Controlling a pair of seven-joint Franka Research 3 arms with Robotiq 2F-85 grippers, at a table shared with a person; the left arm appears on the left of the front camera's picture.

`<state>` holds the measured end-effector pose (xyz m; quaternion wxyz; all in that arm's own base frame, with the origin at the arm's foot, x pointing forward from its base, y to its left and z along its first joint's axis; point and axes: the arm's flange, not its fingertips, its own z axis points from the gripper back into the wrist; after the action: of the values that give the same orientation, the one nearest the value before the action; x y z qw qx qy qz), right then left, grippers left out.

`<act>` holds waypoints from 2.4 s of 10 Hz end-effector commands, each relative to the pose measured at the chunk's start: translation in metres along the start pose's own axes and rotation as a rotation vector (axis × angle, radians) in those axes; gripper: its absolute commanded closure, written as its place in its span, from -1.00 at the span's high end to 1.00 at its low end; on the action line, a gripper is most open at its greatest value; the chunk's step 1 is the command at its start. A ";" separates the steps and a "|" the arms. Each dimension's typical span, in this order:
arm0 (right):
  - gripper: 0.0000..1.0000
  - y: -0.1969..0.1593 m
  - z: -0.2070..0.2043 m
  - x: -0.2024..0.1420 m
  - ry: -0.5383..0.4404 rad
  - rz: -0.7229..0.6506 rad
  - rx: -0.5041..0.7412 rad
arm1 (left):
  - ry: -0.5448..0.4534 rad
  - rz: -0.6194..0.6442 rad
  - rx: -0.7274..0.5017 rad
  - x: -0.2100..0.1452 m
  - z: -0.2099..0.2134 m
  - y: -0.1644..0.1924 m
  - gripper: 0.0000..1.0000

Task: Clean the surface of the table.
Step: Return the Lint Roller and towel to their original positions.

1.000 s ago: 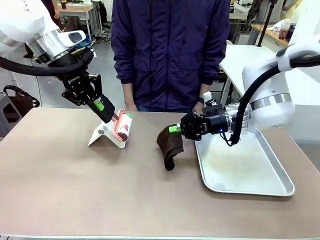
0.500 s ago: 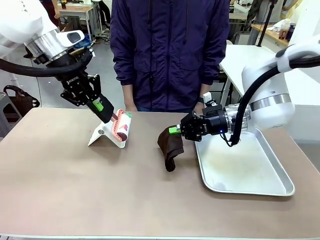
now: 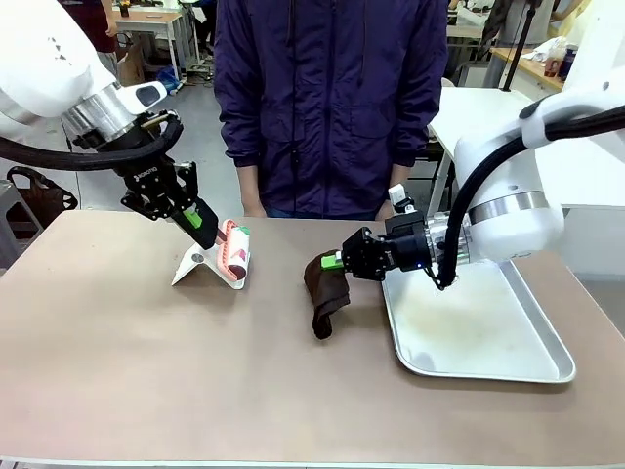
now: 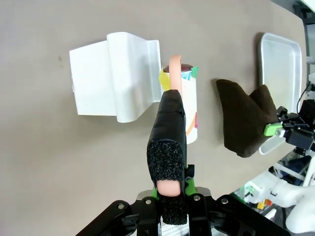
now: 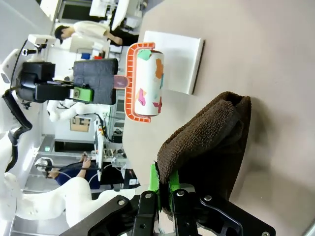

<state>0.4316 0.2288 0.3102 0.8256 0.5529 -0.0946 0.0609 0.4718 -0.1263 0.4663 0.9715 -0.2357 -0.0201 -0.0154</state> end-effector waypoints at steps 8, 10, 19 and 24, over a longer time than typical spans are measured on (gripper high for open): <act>-0.82 -0.017 -0.022 0.011 0.062 -0.031 0.090 | 0.081 0.041 0.069 0.066 -0.019 -0.006 -0.64; -0.82 -0.021 -0.020 0.014 0.052 -0.041 0.091 | 0.090 0.035 0.081 0.073 -0.024 -0.003 -0.64; -0.82 -0.030 -0.022 0.017 0.001 -0.061 0.030 | 0.124 0.031 0.107 0.062 -0.041 0.013 -0.64; 0.34 -0.032 -0.022 0.017 -0.004 -0.070 0.024 | 0.113 0.045 0.118 0.063 -0.040 0.016 0.51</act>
<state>0.4521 0.2292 0.2763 0.8192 0.5683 -0.0668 0.0391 0.5409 -0.1361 0.4290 0.9807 -0.1908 0.0390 -0.0195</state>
